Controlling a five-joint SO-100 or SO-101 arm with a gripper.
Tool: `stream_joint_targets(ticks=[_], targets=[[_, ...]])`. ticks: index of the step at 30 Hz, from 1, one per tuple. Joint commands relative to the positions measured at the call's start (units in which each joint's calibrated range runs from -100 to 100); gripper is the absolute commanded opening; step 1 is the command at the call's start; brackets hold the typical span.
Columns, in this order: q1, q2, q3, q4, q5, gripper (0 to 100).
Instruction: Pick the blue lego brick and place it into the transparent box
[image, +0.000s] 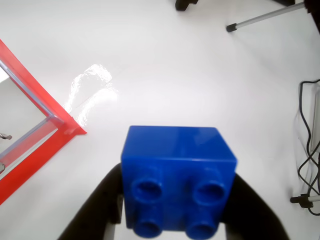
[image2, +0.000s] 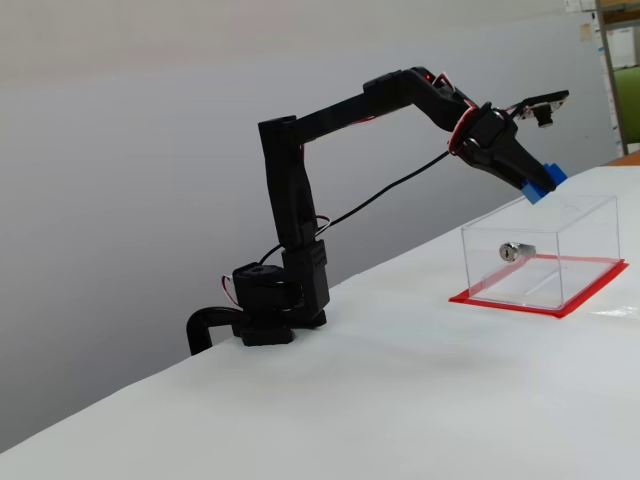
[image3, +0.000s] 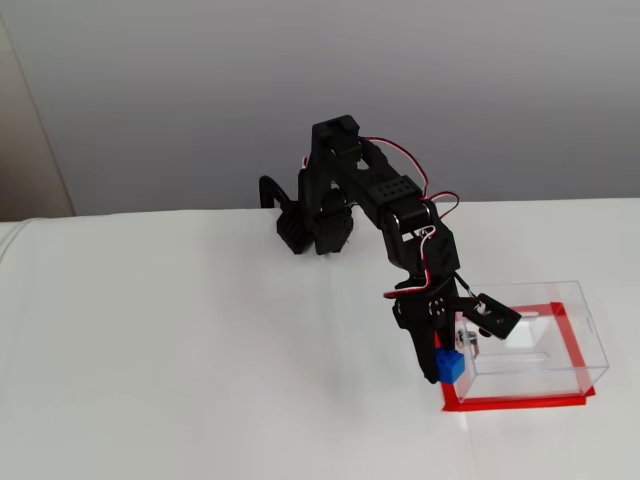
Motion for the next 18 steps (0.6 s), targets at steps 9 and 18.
stream_joint_targets(ticks=[9, 18], targets=[[-4.2, -7.4, -3.2, -1.1, -0.3, 8], [-19.5, -6.8, -3.2, -1.1, -0.3, 8]])
